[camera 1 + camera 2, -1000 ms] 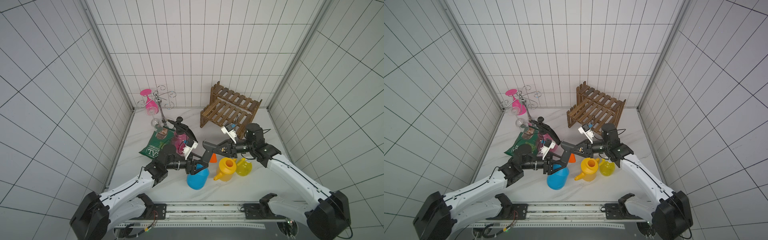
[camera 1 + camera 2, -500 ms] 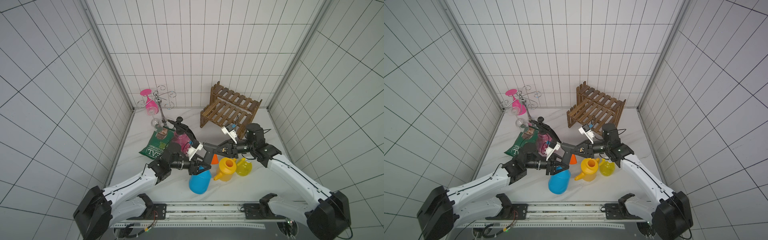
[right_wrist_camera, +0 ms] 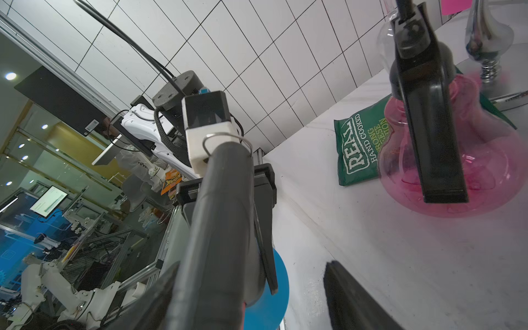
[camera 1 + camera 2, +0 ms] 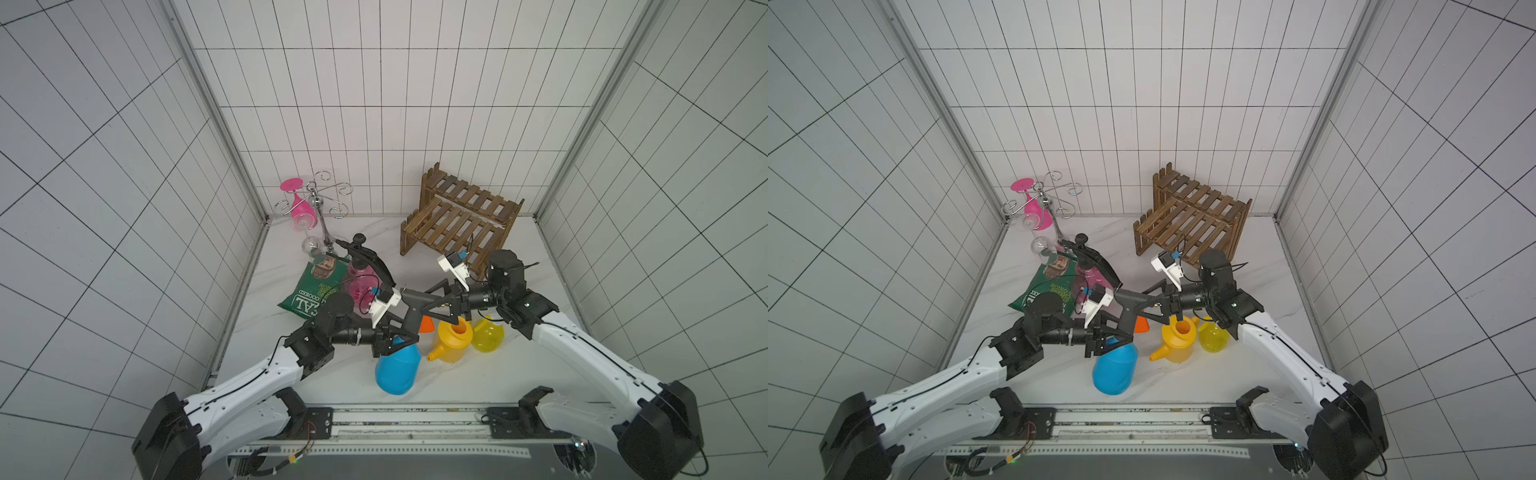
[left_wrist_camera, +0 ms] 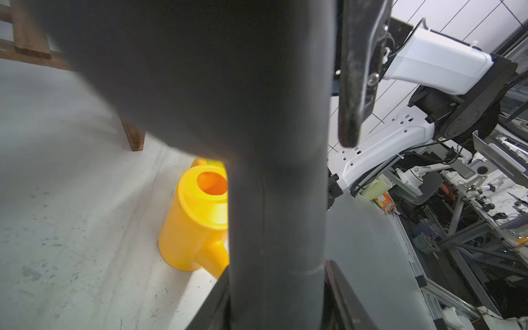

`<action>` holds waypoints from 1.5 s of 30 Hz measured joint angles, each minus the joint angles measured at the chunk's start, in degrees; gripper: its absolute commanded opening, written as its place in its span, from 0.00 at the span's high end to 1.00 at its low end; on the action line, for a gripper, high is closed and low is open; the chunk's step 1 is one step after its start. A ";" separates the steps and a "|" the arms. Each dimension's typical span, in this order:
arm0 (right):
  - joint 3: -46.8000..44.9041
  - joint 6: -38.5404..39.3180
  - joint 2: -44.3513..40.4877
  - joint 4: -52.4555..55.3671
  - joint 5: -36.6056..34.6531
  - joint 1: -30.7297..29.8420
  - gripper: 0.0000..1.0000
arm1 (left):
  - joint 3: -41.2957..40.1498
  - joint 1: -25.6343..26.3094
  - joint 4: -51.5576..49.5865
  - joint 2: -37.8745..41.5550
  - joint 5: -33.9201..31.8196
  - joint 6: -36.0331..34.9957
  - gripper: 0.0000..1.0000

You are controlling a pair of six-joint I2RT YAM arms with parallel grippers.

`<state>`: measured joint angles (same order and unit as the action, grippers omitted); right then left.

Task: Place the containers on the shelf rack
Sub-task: 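Pick up a container from the center of the board.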

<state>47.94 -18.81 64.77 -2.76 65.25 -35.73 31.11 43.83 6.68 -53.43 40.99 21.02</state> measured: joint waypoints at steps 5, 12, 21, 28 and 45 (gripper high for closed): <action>-1.07 0.17 -0.79 -2.54 -2.29 -2.43 0.22 | -2.62 0.00 1.20 5.27 -4.26 0.63 0.79; -2.62 1.40 -0.83 -6.34 -5.62 -6.14 0.31 | -3.78 0.00 3.23 6.91 -7.61 2.12 0.79; -7.61 -1.16 -1.46 -16.11 -9.09 -7.17 0.40 | -5.57 0.00 6.91 7.67 -8.72 4.15 0.78; -8.57 -4.24 -1.40 -22.99 -10.54 -8.04 0.52 | -6.60 0.00 9.01 8.83 -9.68 4.72 0.78; -8.57 -4.90 -0.81 -24.92 -11.98 -10.27 0.98 | -6.84 -0.07 9.14 9.03 -12.17 4.42 0.42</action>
<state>39.38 -23.70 63.96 -27.68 53.28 -46.00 24.27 43.77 15.81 -44.40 28.82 25.43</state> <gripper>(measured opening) 0.156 0.462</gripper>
